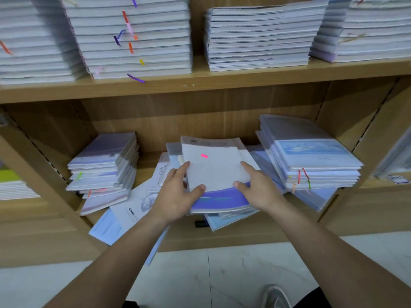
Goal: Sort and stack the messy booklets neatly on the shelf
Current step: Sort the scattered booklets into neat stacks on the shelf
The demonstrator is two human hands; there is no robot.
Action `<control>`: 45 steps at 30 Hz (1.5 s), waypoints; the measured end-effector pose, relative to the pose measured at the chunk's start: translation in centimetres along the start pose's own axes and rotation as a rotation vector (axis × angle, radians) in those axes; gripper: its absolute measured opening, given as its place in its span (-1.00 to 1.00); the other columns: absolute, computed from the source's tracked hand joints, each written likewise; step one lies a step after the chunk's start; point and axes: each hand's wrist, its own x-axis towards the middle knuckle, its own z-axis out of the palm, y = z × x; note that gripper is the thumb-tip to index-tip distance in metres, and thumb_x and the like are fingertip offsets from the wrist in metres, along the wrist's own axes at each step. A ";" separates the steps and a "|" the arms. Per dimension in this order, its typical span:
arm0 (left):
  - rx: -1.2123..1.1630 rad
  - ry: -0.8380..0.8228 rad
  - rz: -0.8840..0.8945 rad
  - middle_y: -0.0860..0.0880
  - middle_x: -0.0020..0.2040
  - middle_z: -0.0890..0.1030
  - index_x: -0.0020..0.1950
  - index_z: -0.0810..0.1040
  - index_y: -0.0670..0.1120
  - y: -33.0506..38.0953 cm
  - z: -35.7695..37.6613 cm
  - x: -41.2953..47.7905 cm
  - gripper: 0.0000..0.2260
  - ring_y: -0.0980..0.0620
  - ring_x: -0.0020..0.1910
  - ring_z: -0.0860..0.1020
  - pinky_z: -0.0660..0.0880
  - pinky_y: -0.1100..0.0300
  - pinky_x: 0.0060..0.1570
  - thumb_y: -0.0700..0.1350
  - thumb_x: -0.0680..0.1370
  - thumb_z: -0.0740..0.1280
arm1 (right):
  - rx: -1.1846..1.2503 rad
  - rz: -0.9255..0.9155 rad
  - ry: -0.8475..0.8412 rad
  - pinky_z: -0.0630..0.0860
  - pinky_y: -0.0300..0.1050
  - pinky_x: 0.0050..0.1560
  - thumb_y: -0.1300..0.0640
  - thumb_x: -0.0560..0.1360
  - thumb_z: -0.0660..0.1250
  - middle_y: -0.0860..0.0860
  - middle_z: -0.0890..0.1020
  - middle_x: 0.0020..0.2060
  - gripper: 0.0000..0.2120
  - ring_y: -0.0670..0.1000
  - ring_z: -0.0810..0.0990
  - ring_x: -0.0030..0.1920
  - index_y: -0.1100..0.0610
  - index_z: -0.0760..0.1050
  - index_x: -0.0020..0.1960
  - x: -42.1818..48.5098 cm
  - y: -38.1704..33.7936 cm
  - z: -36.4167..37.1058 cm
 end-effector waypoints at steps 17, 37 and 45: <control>0.052 -0.276 0.081 0.12 0.48 0.31 0.56 0.05 0.19 0.7 2.5 0.1 -0.15 0.09 0.43 0.31 0.42 0.12 0.33 0.33 0.41 0.43 | 0.019 0.031 0.110 0.40 -0.13 0.19 0.10 0.61 0.34 0.11 0.50 0.33 -0.57 0.12 0.51 0.24 0.00 0.42 0.46 1.8 5.3 -2.2; 0.265 -0.250 0.115 0.13 0.61 0.10 0.60 -0.10 0.12 1.5 3.0 -0.2 0.01 0.10 0.47 0.28 0.47 0.05 0.33 0.29 0.38 0.48 | 0.040 0.033 0.076 0.35 -0.14 0.32 0.07 0.60 0.35 0.08 0.44 0.41 -0.55 0.11 0.42 0.40 -0.03 0.42 0.47 0.8 5.3 -2.4; 0.097 -0.189 0.147 0.18 0.50 0.31 0.54 0.19 0.22 0.4 0.0 0.3 -0.25 0.20 0.38 0.31 0.46 0.15 0.28 0.10 0.45 0.51 | 0.095 0.008 0.111 0.38 -0.18 0.27 0.04 0.59 0.38 0.06 0.46 0.43 -0.54 0.06 0.46 0.38 0.02 0.43 0.47 1.5 3.4 -0.7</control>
